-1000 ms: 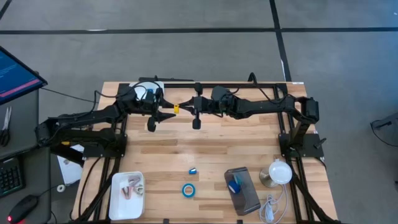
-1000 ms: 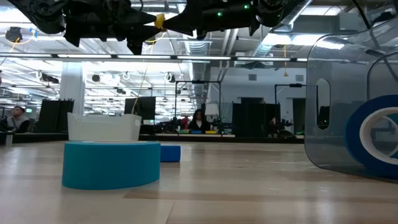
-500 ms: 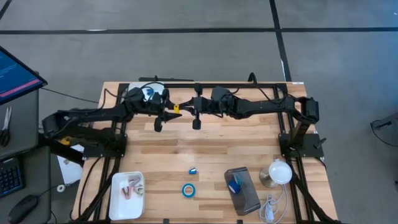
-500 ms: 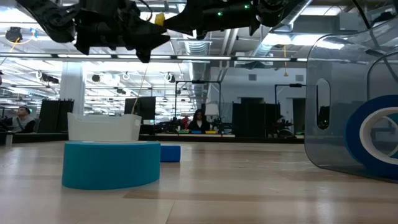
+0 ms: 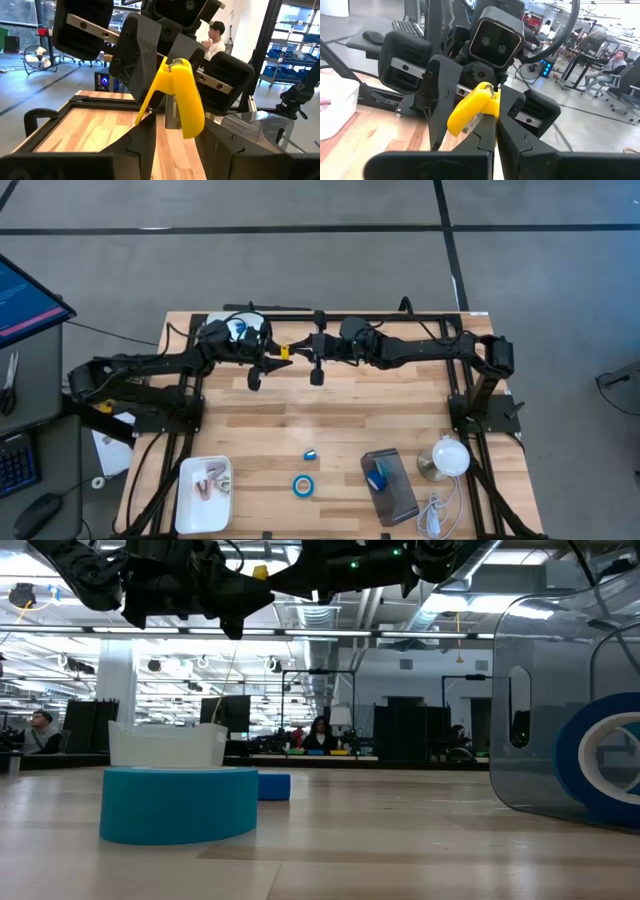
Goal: Pick and place Stapler, Stapler remover, tape
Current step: Put the yellow stapler into the top white bin
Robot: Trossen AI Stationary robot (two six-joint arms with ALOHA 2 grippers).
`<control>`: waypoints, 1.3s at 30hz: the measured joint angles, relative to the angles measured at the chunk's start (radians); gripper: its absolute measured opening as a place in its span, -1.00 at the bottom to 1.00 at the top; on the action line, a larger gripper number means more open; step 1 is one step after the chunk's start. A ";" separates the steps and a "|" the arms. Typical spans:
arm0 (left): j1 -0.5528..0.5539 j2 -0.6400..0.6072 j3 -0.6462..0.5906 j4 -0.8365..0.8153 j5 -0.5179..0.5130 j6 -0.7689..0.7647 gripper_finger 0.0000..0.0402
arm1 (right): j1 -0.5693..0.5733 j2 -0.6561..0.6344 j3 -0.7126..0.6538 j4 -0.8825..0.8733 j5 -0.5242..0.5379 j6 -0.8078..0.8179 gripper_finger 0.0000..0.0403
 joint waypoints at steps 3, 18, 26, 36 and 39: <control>-0.001 0.001 0.000 0.008 0.003 -0.002 -0.41 | 0.000 0.000 -0.001 -0.022 0.003 0.001 -1.00; -0.001 0.002 -0.001 0.007 0.002 0.008 -0.75 | -0.001 0.001 -0.001 -0.035 0.002 0.003 -1.00; -0.001 0.001 -0.001 0.012 0.004 0.008 -0.77 | -0.002 0.003 -0.002 -0.020 0.016 0.009 -0.93; -0.001 -0.002 0.005 0.018 0.003 0.009 -0.79 | -0.025 -0.017 -0.006 -0.145 0.030 0.008 -0.79; 0.006 -0.003 0.005 0.016 0.004 0.016 -0.78 | -0.033 -0.024 -0.005 -0.200 0.031 0.008 -0.79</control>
